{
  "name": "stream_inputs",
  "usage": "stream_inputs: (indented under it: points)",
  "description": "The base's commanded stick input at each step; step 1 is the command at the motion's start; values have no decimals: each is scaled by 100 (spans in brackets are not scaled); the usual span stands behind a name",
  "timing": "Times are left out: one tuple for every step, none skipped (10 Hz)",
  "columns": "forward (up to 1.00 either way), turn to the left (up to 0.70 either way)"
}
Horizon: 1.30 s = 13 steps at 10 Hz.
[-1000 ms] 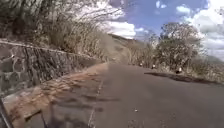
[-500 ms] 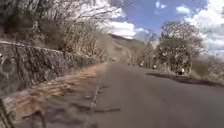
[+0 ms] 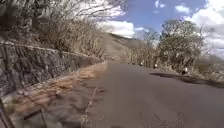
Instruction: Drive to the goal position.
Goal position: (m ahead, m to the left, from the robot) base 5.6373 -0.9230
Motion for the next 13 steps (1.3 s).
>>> stream_inputs:
  points:
    - [70,0]
    - [70,0]
    - [70,0]
    - [70,0]
    - [70,0]
    - [70,0]
    - [70,0]
    - [70,0]
    - [70,0]
    - [70,0]
    - [70,0]
    - [70,0]
    - [70,0]
